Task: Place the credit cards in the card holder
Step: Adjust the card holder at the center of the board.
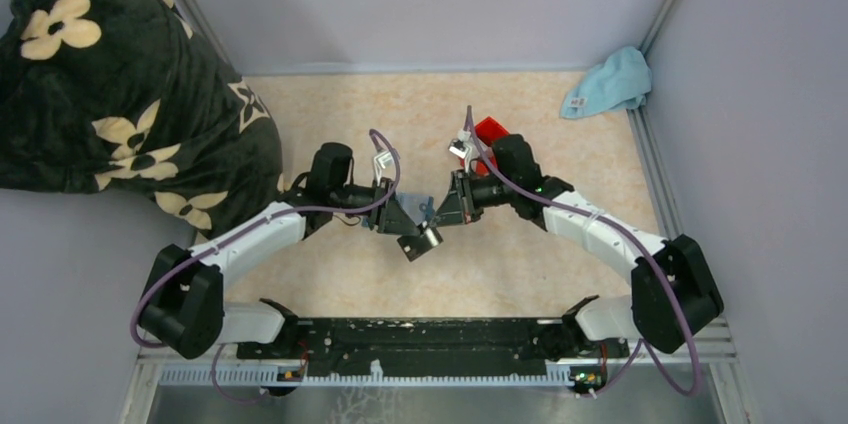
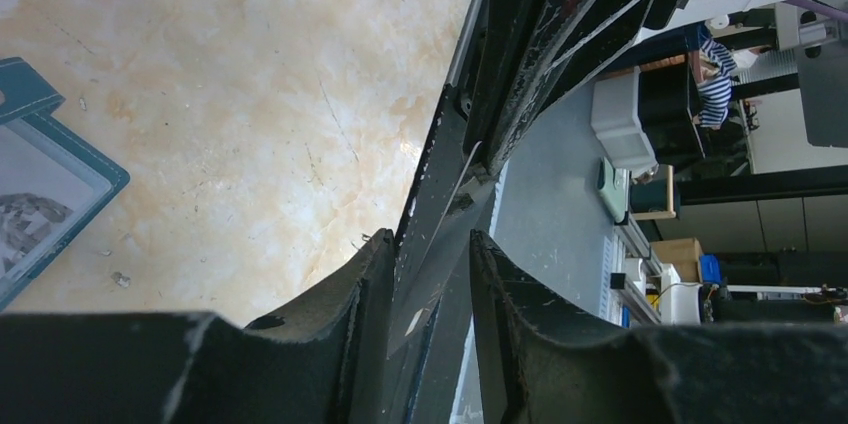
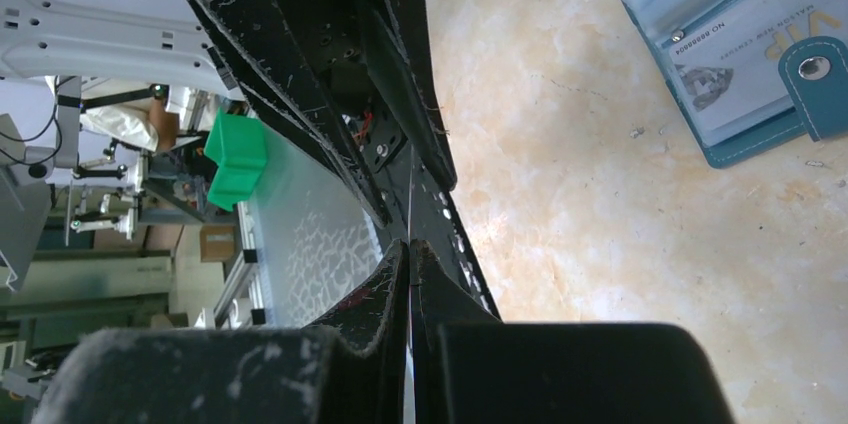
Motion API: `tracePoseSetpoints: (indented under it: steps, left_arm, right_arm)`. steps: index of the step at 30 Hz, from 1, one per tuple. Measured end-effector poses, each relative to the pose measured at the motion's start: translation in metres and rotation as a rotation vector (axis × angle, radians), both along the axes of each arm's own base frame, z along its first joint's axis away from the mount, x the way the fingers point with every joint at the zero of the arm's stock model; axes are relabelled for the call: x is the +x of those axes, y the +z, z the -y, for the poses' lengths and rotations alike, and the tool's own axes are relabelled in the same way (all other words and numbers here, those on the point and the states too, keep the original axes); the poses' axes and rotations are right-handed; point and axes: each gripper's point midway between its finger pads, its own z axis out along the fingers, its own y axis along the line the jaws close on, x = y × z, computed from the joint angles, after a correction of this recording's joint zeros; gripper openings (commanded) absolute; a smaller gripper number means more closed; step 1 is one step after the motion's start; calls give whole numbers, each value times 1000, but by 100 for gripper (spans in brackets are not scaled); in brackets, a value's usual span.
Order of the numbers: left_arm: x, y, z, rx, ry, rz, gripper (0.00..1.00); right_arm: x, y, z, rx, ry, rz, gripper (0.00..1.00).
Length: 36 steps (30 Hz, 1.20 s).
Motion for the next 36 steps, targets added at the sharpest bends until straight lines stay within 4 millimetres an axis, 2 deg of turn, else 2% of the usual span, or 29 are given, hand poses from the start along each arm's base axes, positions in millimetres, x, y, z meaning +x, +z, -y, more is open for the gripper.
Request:
tracePoseSetpoints:
  steps: [5,13,22,28,34,36]
  left_arm:
    - [-2,-2,0,3,-15,-5,24]
    - [-5,-6,0,10,-32,-25,23]
    - [-9,-4,1,-3,-56,-38,16]
    - [-14,-3,2,-25,-93,-65,1]
    - [-16,2,3,-46,-111,-73,0]
    - [-15,1,3,-43,-102,-71,0]
  right_arm:
    - [0,-6,-1,-8,5,-20,0]
    - [3,-5,-4,-6,16,-29,0]
    - [5,-7,-4,-2,24,-40,0]
    - [5,-6,-5,8,35,-45,0]
    - [5,-4,-5,27,50,-48,0]
    - [6,-3,-4,31,48,-46,16]
